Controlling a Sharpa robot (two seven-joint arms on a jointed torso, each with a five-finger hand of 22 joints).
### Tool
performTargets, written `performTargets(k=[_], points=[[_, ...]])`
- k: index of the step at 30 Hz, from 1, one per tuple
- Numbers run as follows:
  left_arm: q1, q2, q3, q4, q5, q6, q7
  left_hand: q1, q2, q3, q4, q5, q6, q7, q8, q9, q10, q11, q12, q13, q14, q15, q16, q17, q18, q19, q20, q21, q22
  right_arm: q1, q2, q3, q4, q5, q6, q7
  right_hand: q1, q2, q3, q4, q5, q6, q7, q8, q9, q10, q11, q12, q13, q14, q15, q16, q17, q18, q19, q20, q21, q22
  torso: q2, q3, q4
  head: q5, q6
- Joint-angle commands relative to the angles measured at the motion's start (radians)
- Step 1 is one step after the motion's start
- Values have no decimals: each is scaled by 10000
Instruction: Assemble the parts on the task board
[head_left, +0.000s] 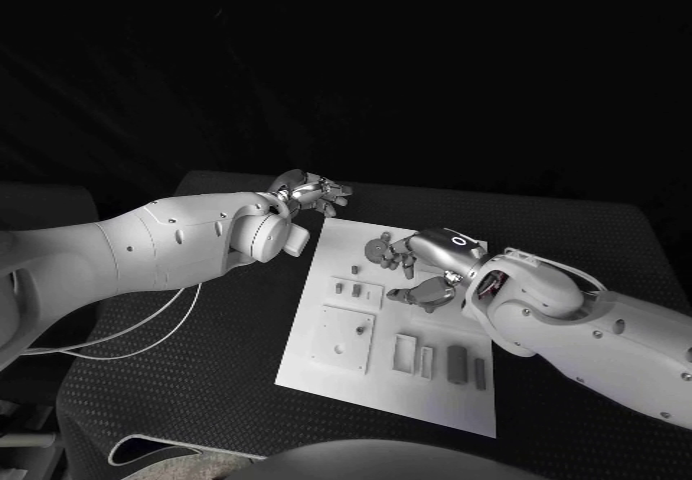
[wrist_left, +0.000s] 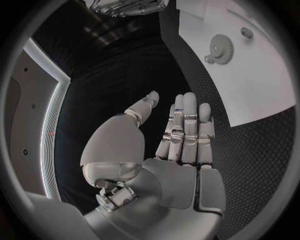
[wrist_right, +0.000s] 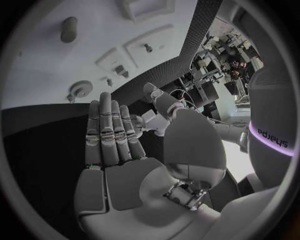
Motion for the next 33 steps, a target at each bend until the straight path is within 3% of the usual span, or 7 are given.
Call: performTargets(k=[1, 7, 12, 16, 19, 25, 33], points=[[14, 19, 9, -11, 17, 149, 69, -91, 20, -42, -6, 17, -78, 10, 56, -17, -18, 61, 2, 11, 67, 33, -56, 12, 0, 18, -388, -65, 12, 151, -246, 133, 30, 722, 125, 155, 118, 67, 2, 34, 29, 133, 1, 89, -13, 128, -46, 91, -54, 203, -69, 106, 81, 69, 221, -46, 92, 41, -6, 15, -11, -97, 110], [13, 29, 8, -14, 17, 186, 56, -89, 19, -42, -7, 17, -78, 10, 58, -19, -19, 62, 2, 12, 67, 33, -58, 14, -1, 17, -387, -66, 14, 418, -792, 201, -122, 364, 1030, -155, 319, 164, 58, 15, -62, 261, 42, 181, -44, 516, -273, 288, -124, 1118, -345, 612, 456, 69, 1235, -431, 546, 155, 2, 10, 8, -228, 213], [13, 24, 8, -10, 17, 226, 53, -89, 19, -42, -8, 16, -78, 10, 60, -20, -20, 62, 2, 12, 66, 34, -61, 15, -2, 15, -386, -68, 16, 421, -900, 201, -477, -617, 1790, -446, 250, 122, -92, -3, -106, 343, 34, 238, -53, 882, -442, 474, -11, 1561, -520, 956, 779, 69, 1736, -636, 799, 220, 7, 11, 4, -290, 247], [12, 32, 8, -22, 17, 236, 54, -90, 20, -42, -6, 16, -78, 10, 61, -22, -20, 63, 2, 12, 66, 35, -63, 16, -2, 14, -386, -69, 18, 389, -834, 167, -618, -1061, 2314, -599, 130, 74, -298, -12, -76, 294, -30, 224, -67, 821, -451, 431, 26, 1651, -542, 1241, 992, 69, 1919, -743, 966, 317, 21, 32, -1, -306, 257], [11, 31, 8, -23, 17, 246, 59, -91, 21, -42, -5, 16, -79, 10, 61, -22, -21, 64, 2, 12, 66, 35, -64, 17, -3, 14, -385, -70, 19, 294, -858, 137, -564, -1239, 2588, -662, 78, 68, -457, -19, -114, 245, -89, 213, -75, 727, -449, 362, 28, 1807, -547, 1571, 1189, 69, 2125, -847, 1164, 433, 15, 21, 18, -347, 229], [10, 12, 7, -36, 17, 249, 57, -92, 24, -42, -4, 16, -79, 11, 63, -24, -22, 64, 2, 13, 66, 36, -66, 19, -3, 13, -385, -71, 21, 184, -1005, 89, -287, -1485, 2846, -705, 13, 85, -709, -51, -28, 175, -220, 228, -64, 695, -461, 295, 52, 1860, -569, 2357, 1551, 69, 2381, -1042, 1578, 729, 12, 7, 32, -356, 204], [10, 8, 6, -32, 17, 269, 59, -92, 27, -42, -3, 16, -81, 11, 65, -27, -24, 65, 1, 13, 66, 36, -69, 21, -4, 12, -384, -73, 24, 26, -938, -23, -207, -1602, 2870, -627, 72, 124, -776, -139, -14, 167, -269, 261, -43, 681, -455, 254, 56, 1796, -569, 2752, 1657, 69, 2422, -1103, 1738, 856, 13, -6, 18, -336, 159]])
